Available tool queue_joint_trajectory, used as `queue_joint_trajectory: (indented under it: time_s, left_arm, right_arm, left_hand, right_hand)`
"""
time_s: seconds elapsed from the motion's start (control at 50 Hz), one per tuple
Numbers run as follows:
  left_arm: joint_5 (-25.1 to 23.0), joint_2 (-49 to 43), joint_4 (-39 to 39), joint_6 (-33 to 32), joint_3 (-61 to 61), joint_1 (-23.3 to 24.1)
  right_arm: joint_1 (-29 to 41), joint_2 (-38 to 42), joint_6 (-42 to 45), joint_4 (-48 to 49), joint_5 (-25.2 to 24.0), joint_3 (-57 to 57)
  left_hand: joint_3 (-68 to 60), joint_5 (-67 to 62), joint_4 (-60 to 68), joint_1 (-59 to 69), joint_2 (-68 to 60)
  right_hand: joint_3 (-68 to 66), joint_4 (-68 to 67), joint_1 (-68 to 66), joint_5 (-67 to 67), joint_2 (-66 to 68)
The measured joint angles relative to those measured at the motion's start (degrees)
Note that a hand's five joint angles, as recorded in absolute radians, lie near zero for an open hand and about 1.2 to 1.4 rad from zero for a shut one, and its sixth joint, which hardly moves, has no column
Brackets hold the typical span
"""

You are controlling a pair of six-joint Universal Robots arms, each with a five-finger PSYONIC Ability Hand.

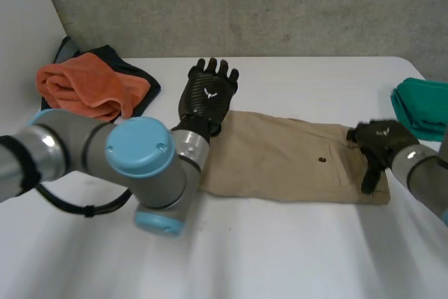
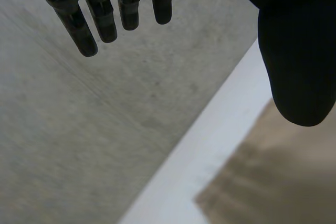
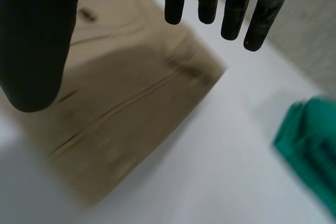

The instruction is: Fold the laundry.

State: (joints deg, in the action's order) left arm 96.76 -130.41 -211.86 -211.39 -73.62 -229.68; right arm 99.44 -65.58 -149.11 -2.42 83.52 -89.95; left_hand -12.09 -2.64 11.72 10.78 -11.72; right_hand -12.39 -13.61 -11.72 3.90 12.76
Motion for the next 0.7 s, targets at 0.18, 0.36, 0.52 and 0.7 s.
queue_joint_trajectory:
  time_s: [0.18, 0.36, 0.52, 0.7]
  left_arm:
    - [-9.05, 8.71, 11.89, 16.60, -8.05, -1.79]
    - [-15.01, 12.74, 19.52, 24.73, -10.50, -4.80]
    - [-14.86, 17.05, 19.84, 25.08, -14.25, -6.63]
    - [-14.74, 22.53, 19.25, 25.06, -18.84, -8.40]
  right_arm:
    - [-3.05, 1.09, -1.26, -1.94, -3.78, -4.06]
    - [-6.39, 2.17, 1.65, 6.31, -1.77, -4.67]
    - [-10.07, -3.93, 12.74, 8.70, -0.55, -5.94]
    - [-2.74, -5.71, 33.39, 13.00, -1.22, -2.80]
  left_hand:
    - [0.00, 0.00, 0.00, 0.00, 0.00]
    - [0.00, 0.00, 0.03, 0.00, 0.00]
    - [0.01, 0.00, 0.03, 0.00, 0.00]
    - [0.00, 0.00, 0.03, 0.00, 0.00]
  right_hand:
    - [-3.81, -2.72, -2.82, 2.78, 3.68]
    - [-53.92, -54.25, -27.76, 48.10, 53.24]
    - [-53.93, -54.42, -27.76, 50.39, 54.31]
    - [-53.93, -54.45, -27.76, 51.20, 54.93]
